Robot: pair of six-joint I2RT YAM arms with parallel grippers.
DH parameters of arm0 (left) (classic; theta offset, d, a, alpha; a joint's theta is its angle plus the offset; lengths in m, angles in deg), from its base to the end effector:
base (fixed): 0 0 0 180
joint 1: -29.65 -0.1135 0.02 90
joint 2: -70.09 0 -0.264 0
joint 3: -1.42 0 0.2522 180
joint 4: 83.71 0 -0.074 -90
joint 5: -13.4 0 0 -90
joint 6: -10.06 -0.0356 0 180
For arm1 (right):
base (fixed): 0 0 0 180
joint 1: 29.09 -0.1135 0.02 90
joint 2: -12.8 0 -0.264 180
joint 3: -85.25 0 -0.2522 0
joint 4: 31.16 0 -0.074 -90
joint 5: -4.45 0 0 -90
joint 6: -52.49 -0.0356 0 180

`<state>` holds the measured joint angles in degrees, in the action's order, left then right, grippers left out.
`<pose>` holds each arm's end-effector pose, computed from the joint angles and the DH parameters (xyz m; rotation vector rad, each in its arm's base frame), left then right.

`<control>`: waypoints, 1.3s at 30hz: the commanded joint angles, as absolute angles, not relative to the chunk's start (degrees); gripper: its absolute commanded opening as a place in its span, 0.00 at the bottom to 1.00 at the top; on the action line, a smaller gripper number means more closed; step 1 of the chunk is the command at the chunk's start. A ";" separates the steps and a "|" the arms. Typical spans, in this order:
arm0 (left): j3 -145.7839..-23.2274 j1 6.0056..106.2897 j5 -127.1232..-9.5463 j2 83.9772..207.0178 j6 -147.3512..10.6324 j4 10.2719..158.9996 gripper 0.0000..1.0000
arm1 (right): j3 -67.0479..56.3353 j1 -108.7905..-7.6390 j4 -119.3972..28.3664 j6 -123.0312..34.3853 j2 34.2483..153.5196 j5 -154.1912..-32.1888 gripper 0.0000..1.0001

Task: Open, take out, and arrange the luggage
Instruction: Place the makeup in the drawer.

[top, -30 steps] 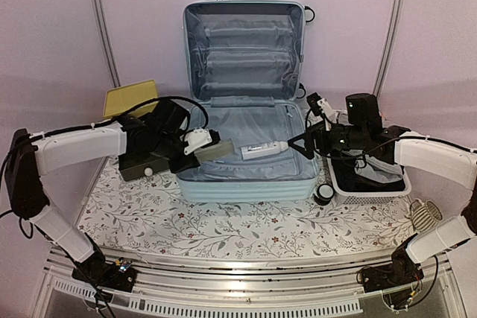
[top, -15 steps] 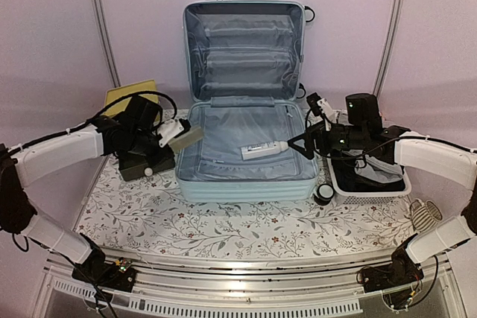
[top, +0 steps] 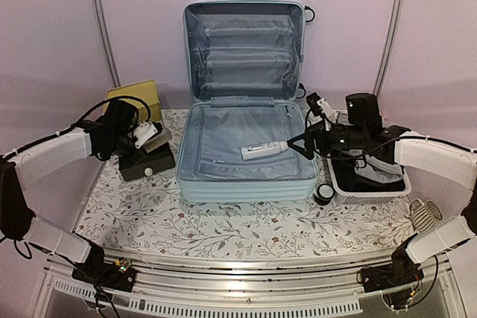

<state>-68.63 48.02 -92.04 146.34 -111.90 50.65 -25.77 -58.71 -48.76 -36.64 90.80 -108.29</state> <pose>0.2639 -0.0776 0.2575 0.9484 2.2920 0.4349 0.2624 0.1650 0.2843 -0.7869 1.9165 0.7156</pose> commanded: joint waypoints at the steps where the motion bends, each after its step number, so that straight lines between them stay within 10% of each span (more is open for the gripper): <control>1: -69.11 46.08 -90.77 147.77 -115.30 57.38 0.20 | -24.00 -59.06 -47.79 -37.16 89.57 -109.44 0.99; 39: -68.14 40.90 -98.26 153.65 -125.86 63.26 0.18 | -26.73 -59.06 -45.03 -39.94 87.39 -111.73 0.99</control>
<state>-66.53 41.53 -97.24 155.80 -124.14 58.68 -26.95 -58.71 -46.15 -39.25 88.53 -110.26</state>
